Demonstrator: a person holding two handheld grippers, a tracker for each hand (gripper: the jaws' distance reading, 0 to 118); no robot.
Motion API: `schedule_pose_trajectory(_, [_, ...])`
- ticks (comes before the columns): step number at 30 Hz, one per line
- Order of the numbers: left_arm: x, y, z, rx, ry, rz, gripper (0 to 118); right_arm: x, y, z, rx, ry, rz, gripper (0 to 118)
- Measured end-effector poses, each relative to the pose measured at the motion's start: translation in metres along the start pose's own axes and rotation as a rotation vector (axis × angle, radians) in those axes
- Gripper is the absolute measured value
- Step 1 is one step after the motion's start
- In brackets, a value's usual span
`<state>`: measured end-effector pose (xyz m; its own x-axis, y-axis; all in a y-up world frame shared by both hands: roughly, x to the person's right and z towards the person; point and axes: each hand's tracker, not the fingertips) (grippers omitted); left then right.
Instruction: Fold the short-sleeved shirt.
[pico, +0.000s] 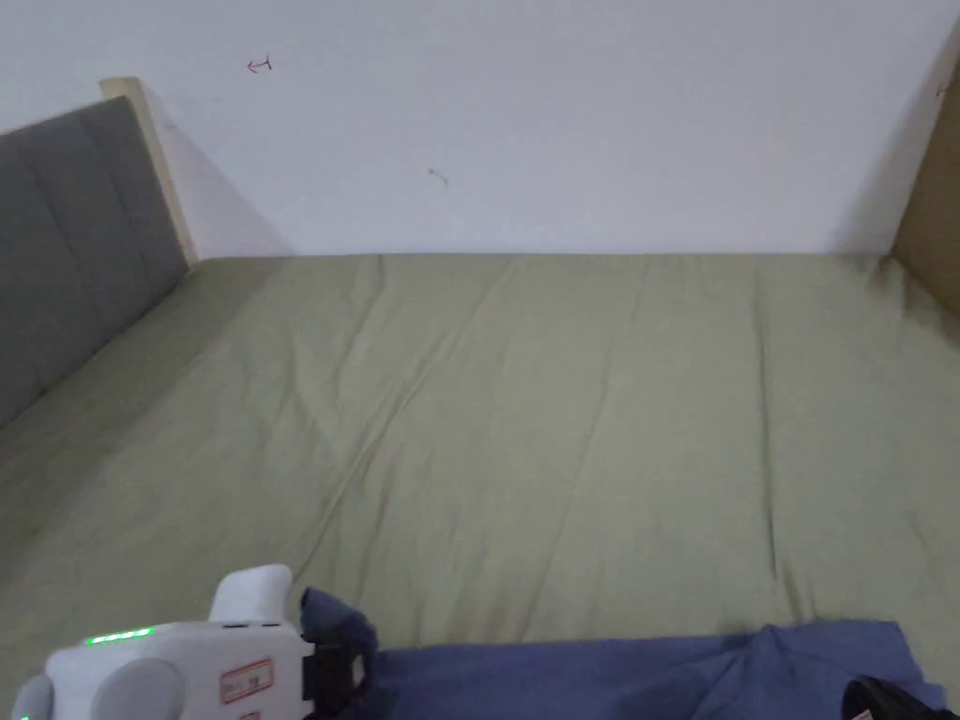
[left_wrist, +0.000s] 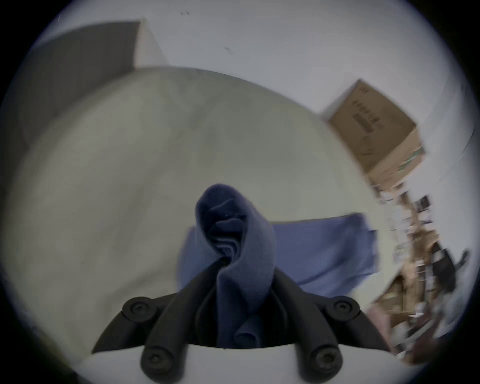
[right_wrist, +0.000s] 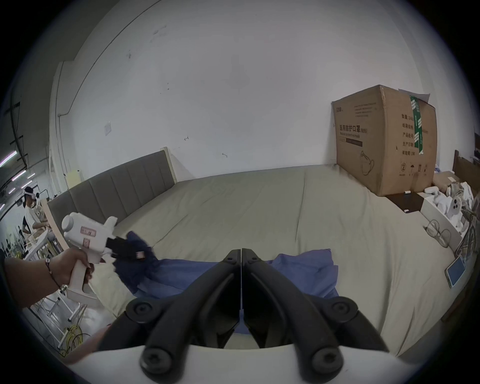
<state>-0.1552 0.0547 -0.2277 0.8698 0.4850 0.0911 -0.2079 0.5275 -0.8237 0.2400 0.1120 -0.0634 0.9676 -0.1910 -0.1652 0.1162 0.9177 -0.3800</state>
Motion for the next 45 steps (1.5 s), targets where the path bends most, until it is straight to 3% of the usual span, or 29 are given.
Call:
schedule_pose_trajectory(2, [0.037, 0.004, -0.029, -0.034, -0.136, -0.024, 9, 0.005, 0.002, 0.008, 0.013, -0.007, -0.007, 0])
schedule_pose_trajectory(3, [0.053, 0.004, -0.043, -0.052, -0.194, -0.018, 35, 0.01, 0.004, 0.012, 0.019, -0.004, -0.015, 0])
schedule_pose_trajectory(5, [0.082, 0.004, -0.066, -0.079, -0.259, -0.012, 104, 0.018, 0.005, 0.02, 0.025, 0.005, -0.03, 0])
schedule_pose_trajectory(6, [0.09, 0.004, -0.072, -0.077, -0.249, -0.027, 118, 0.022, 0.006, 0.022, 0.021, -0.005, -0.034, 0])
schedule_pose_trajectory(11, [0.088, 0.002, -0.045, 0.012, -0.179, -0.037, 115, 0.039, 0.006, 0.029, 0.034, -0.044, -0.066, 0])
schedule_pose_trajectory(12, [0.082, -0.001, -0.035, 0.035, -0.146, -0.039, 110, 0.042, 0.006, 0.029, 0.041, -0.045, -0.09, 0])
schedule_pose_trajectory(13, [0.08, -0.004, -0.027, 0.058, -0.107, -0.049, 95, 0.045, 0.005, 0.027, 0.045, -0.044, -0.115, 0])
schedule_pose_trajectory(14, [0.079, -0.007, -0.022, 0.082, -0.086, -0.067, 62, 0.047, 0.003, 0.027, 0.044, -0.048, -0.129, 0])
schedule_pose_trajectory(15, [0.079, -0.01, -0.018, 0.103, -0.094, -0.086, 16, 0.048, 0.002, 0.025, 0.04, -0.052, -0.135, 0])
schedule_pose_trajectory(16, [0.08, -0.016, -0.018, 0.132, -0.089, -0.104, 16, 0.049, 0.0, 0.025, 0.034, -0.054, -0.145, 0])
schedule_pose_trajectory(17, [0.085, -0.02, -0.024, 0.137, -0.062, -0.129, 3, 0.05, -0.002, 0.024, 0.026, -0.054, -0.152, 0])
schedule_pose_trajectory(18, [0.088, -0.025, -0.029, 0.13, 0.004, -0.167, 1, 0.05, -0.003, 0.024, 0.019, -0.053, -0.156, 0])
schedule_pose_trajectory(21, [0.096, -0.032, -0.065, 0.016, -0.101, -0.14, 1, 0.052, -0.006, 0.027, 0.005, -0.048, -0.159, 0])
schedule_pose_trajectory(27, [0.115, -0.074, -0.158, -0.252, -0.107, -0.212, 0, 0.056, -0.014, 0.029, -0.021, -0.099, -0.069, 0])
schedule_pose_trajectory(29, [0.113, -0.077, -0.158, -0.162, -0.188, -0.131, 0, 0.058, -0.016, 0.027, -0.039, -0.105, -0.074, 0])
schedule_pose_trajectory(30, [0.114, -0.073, -0.159, -0.184, -0.162, -0.094, 0, 0.059, -0.017, 0.027, -0.043, -0.107, -0.076, 0])
schedule_pose_trajectory(33, [0.111, -0.067, -0.141, -0.206, -0.247, 0.0, 1, 0.058, -0.017, 0.028, -0.05, -0.102, -0.082, 0])
schedule_pose_trajectory(35, [0.105, -0.064, -0.108, -0.134, -0.468, 0.059, 1, 0.057, -0.016, 0.026, -0.049, -0.087, -0.093, 0])
schedule_pose_trajectory(36, [0.101, -0.06, -0.088, -0.065, -0.512, 0.06, 1, 0.057, -0.015, 0.025, -0.048, -0.081, -0.096, 0])
schedule_pose_trajectory(38, [0.082, -0.048, -0.041, 0.082, -0.532, 0.034, 1, 0.055, -0.012, 0.023, -0.048, -0.076, -0.096, 0])
schedule_pose_trajectory(41, [0.021, -0.022, 0.0, 0.082, -0.436, 0.062, 1, 0.051, -0.008, 0.023, -0.042, -0.072, -0.094, 0])
schedule_pose_trajectory(42, [0.0, -0.018, 0.008, 0.072, -0.408, 0.069, 6, 0.05, -0.007, 0.022, -0.043, -0.067, -0.092, 0])
schedule_pose_trajectory(43, [-0.025, -0.016, 0.015, 0.044, -0.384, 0.091, 24, 0.048, -0.006, 0.021, -0.049, -0.061, -0.085, 0])
schedule_pose_trajectory(44, [-0.04, -0.013, 0.022, 0.025, -0.364, 0.136, 56, 0.045, -0.005, 0.019, -0.054, -0.058, -0.073, 0])
schedule_pose_trajectory(45, [-0.058, -0.014, 0.025, 0.014, -0.335, 0.173, 104, 0.042, -0.005, 0.018, -0.058, -0.056, -0.056, 0])
